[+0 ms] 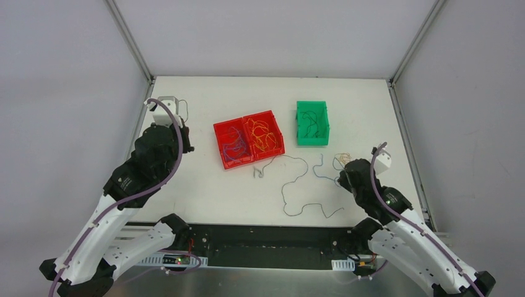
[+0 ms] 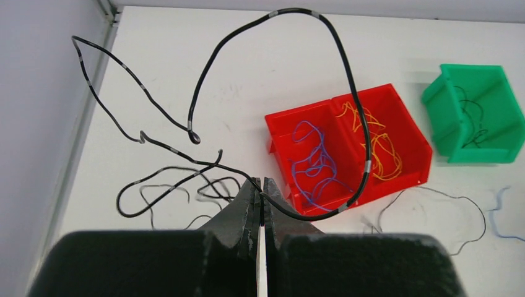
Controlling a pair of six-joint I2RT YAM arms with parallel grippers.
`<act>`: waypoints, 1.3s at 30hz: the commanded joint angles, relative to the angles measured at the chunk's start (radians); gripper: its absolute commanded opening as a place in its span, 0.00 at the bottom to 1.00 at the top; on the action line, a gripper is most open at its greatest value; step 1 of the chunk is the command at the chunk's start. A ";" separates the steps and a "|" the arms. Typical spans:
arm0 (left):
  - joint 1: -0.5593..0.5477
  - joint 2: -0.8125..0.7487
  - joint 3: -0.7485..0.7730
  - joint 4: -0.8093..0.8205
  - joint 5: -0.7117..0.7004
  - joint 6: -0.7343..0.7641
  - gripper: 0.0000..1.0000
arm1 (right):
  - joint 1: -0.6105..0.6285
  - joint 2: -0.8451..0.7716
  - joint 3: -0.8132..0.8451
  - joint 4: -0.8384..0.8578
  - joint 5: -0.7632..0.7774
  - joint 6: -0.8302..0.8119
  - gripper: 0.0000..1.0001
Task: Untangle the cables
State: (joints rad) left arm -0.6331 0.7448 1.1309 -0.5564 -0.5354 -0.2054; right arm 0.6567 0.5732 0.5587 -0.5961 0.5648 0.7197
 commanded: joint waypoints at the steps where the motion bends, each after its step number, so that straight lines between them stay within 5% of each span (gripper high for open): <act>1: 0.013 -0.019 0.016 -0.034 -0.116 0.058 0.00 | -0.034 0.036 0.087 -0.164 0.066 0.067 0.00; 9: 0.013 -0.050 0.033 -0.027 0.073 0.036 0.00 | -0.035 0.018 0.066 0.024 -0.179 -0.088 0.04; 13: 0.013 -0.054 0.049 0.002 0.219 0.037 0.00 | -0.034 0.055 0.106 0.044 -0.274 -0.157 0.61; 16: 0.012 -0.036 0.058 0.026 0.352 0.025 0.00 | -0.034 0.087 0.151 0.027 -0.297 -0.188 0.74; 26: 0.013 0.134 -0.012 0.266 0.558 -0.125 0.00 | -0.034 0.072 0.180 0.004 -0.261 -0.196 0.77; 39: 0.011 0.781 0.159 0.776 0.764 -0.262 0.00 | -0.035 -0.059 0.212 -0.162 -0.038 -0.138 0.77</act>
State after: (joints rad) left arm -0.6270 1.3701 1.1698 0.0128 0.1547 -0.4129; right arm 0.6250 0.5526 0.7170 -0.7044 0.4408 0.5636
